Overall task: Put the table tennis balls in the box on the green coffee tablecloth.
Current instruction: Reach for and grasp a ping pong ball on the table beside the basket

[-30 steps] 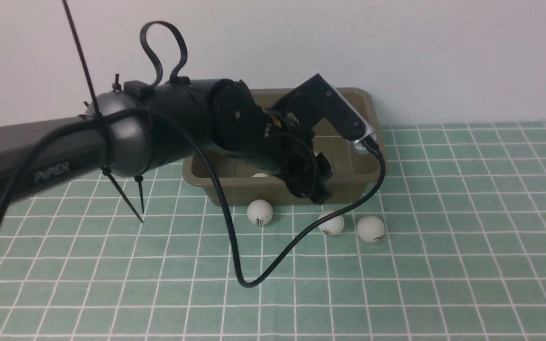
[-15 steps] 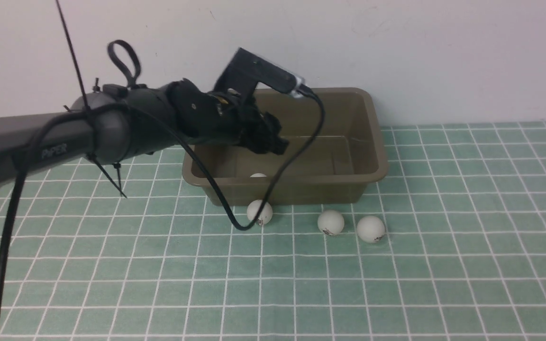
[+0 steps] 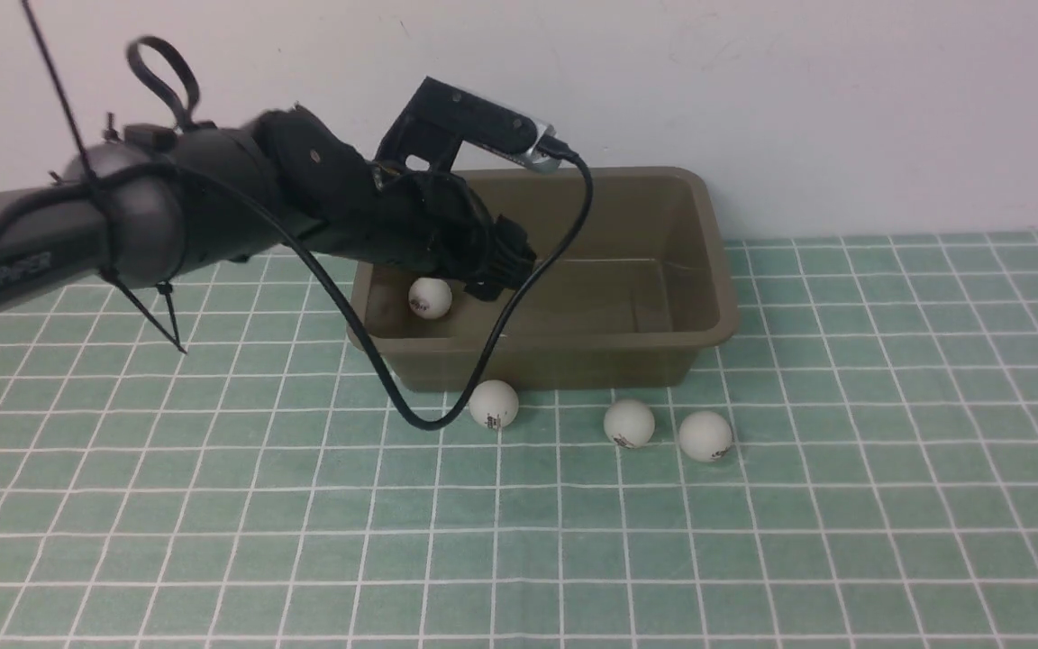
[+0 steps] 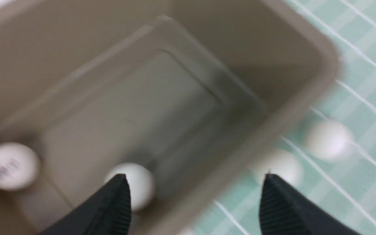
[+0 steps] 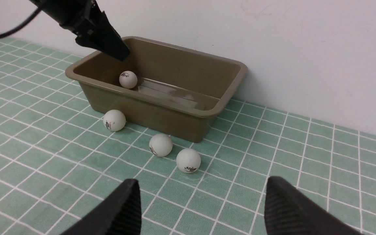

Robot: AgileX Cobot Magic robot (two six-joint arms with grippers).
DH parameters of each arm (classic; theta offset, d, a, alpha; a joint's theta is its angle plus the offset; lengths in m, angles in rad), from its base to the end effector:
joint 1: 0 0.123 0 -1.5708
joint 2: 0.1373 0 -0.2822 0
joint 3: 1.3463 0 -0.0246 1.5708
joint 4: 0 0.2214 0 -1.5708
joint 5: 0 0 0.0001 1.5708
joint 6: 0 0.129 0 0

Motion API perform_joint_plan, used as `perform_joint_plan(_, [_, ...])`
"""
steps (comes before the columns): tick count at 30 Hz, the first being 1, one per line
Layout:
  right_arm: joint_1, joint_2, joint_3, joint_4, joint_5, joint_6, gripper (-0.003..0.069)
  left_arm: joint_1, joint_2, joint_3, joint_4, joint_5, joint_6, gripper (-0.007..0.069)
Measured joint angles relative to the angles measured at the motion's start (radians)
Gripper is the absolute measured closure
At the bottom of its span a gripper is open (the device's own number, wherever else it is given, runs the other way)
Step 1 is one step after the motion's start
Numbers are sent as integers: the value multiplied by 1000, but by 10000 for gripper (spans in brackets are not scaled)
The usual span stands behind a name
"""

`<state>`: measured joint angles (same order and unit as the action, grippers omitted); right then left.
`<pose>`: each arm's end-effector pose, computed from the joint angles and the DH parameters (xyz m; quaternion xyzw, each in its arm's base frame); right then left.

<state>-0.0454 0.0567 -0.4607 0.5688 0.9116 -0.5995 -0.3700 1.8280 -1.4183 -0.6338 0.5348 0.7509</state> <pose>0.0193 0.0541 0.2650 -0.1976 0.7811 0.0997 0.5838 0.3725 -0.1863 0.2512 0.3075 0.8582 -0.1753 0.3717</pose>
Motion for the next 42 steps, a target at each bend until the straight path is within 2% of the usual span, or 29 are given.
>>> perform_joint_plan(7, [0,0,0,0,-4,-13,196,0,-146,0,21,193,-32,212])
perform_joint_plan(15, [0,0,0,0,-4,-19,196,0,-246,26,254,357,-233,263])
perform_joint_plan(20, [0,0,0,0,-4,-19,196,0,-260,140,296,347,-277,287])
perform_joint_plan(24, [0,0,0,0,-4,-19,196,0,-260,267,240,286,-261,293])
perform_joint_plan(27, [0,0,0,0,-4,-19,196,-8,-260,355,162,198,-203,293])
perform_joint_plan(34, [0,0,0,0,-9,-22,196,-115,-239,515,-32,-198,-16,293])
perform_joint_plan(42, [0,0,0,0,-11,-23,196,-168,-108,522,-235,-506,14,292])
